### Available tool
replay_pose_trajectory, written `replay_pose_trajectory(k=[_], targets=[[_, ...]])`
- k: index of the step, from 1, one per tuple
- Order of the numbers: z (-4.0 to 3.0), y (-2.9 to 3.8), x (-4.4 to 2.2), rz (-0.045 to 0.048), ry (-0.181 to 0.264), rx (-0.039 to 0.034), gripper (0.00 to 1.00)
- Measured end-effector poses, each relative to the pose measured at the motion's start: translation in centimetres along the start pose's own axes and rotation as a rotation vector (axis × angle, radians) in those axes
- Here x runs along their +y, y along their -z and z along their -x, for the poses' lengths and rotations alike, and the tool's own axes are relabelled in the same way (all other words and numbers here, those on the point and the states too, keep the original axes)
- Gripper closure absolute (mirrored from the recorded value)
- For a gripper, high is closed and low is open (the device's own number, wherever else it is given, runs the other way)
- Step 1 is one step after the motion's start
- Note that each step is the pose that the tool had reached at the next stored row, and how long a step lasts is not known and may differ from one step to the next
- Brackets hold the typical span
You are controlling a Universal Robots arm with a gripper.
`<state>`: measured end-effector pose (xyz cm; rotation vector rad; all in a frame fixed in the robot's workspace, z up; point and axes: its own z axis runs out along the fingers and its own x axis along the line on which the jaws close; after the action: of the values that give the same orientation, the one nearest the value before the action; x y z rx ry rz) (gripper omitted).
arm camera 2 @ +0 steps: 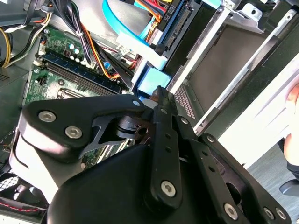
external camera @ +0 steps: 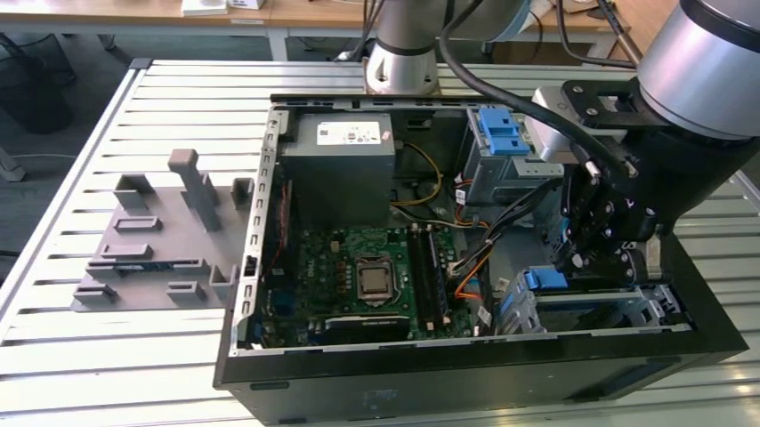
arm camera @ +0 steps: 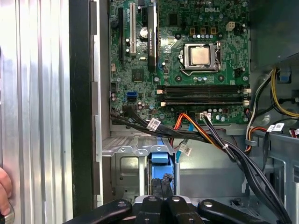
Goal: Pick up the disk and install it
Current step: 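Insert the first disk wire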
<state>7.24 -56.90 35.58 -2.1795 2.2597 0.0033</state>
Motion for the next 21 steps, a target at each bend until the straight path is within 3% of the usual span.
replay_pose_trajectory(k=[12, 21], targets=[[0.00, -0.03, -0.14, 0.0000, 0.000, -0.0003, 0.89], [0.06, -0.03, -1.72, 0.0008, 0.000, 0.0000, 0.89]])
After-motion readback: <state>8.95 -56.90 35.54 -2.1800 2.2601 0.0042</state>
